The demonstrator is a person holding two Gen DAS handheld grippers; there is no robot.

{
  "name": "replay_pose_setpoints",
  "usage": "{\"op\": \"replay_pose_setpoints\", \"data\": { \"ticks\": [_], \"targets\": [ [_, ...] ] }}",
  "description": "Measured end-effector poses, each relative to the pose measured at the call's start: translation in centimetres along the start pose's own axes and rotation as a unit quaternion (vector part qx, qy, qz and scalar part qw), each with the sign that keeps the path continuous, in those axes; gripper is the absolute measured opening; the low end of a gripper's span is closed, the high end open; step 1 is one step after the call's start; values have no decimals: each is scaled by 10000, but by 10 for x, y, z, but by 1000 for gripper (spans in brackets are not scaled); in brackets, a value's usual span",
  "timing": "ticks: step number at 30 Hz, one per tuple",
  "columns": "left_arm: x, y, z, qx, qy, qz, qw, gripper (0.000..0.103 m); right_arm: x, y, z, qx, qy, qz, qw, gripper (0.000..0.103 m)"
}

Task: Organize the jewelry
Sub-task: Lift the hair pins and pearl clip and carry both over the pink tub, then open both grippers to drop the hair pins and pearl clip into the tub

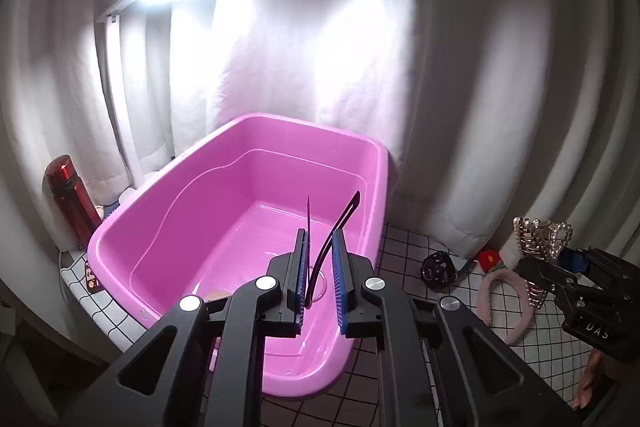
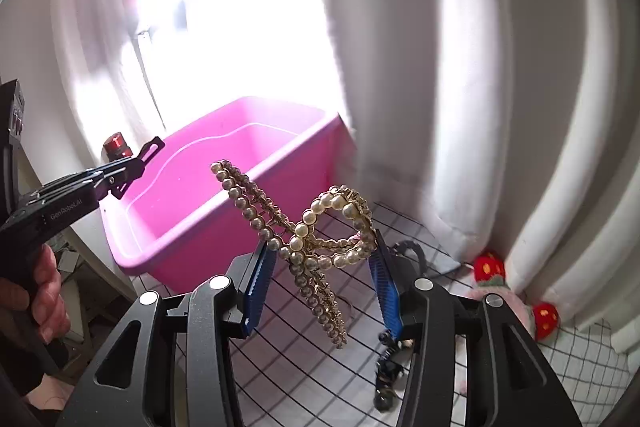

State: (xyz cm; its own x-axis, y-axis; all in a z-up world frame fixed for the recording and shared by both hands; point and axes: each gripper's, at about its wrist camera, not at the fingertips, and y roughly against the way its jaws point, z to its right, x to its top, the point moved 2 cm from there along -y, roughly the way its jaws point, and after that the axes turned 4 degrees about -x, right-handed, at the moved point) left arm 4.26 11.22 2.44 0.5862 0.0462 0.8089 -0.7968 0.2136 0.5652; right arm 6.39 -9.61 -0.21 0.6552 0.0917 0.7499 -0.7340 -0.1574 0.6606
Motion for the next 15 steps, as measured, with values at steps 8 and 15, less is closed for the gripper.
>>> {"op": "replay_pose_setpoints", "data": {
  "ticks": [8,15],
  "targets": [
    [16,-15,-71,543,342,-98,9979,12,58,-58,-68,479,461,-58,9978,45],
    [5,-48,-107,791,680,-517,9932,12,84,-117,-112,650,706,-440,9944,45]
  ]
}}
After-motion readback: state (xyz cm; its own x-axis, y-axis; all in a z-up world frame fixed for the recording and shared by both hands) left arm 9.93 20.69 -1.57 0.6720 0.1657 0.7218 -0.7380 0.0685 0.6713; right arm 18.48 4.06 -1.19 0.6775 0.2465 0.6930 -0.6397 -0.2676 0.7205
